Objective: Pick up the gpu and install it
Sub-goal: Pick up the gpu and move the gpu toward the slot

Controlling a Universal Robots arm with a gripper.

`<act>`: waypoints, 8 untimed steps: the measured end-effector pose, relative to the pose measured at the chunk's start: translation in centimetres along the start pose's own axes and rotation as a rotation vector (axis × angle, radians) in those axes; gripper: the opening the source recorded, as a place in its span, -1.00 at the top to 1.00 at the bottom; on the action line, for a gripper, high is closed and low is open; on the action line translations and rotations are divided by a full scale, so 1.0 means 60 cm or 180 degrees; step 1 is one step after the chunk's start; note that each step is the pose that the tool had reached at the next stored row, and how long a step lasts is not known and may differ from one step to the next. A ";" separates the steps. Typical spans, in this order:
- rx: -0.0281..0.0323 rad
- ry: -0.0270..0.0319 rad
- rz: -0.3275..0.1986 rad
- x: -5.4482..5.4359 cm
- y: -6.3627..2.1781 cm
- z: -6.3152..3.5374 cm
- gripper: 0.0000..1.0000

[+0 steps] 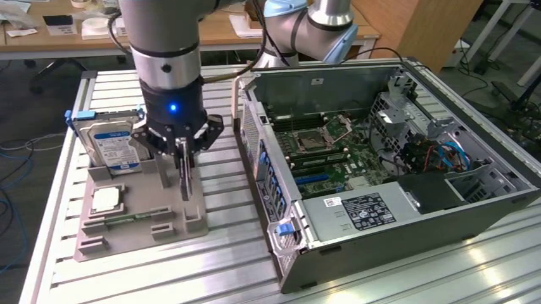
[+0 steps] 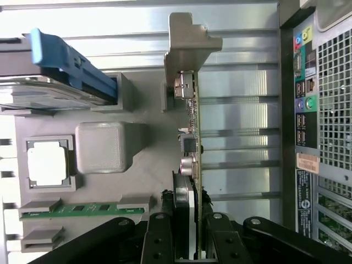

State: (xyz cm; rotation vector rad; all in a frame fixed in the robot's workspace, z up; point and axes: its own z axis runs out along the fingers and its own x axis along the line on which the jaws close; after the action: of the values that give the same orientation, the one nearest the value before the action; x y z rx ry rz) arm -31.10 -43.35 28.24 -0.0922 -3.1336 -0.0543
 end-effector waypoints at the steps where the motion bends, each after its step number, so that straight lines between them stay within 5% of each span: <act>1: 0.0000 0.0000 0.0000 0.000 0.000 -0.007 0.44; 8: 0.0001 0.0003 -0.0072 0.000 0.001 -0.025 0.44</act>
State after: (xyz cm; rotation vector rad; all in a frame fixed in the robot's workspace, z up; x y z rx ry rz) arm -31.10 -43.35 29.77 -0.0569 -3.1339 -0.0541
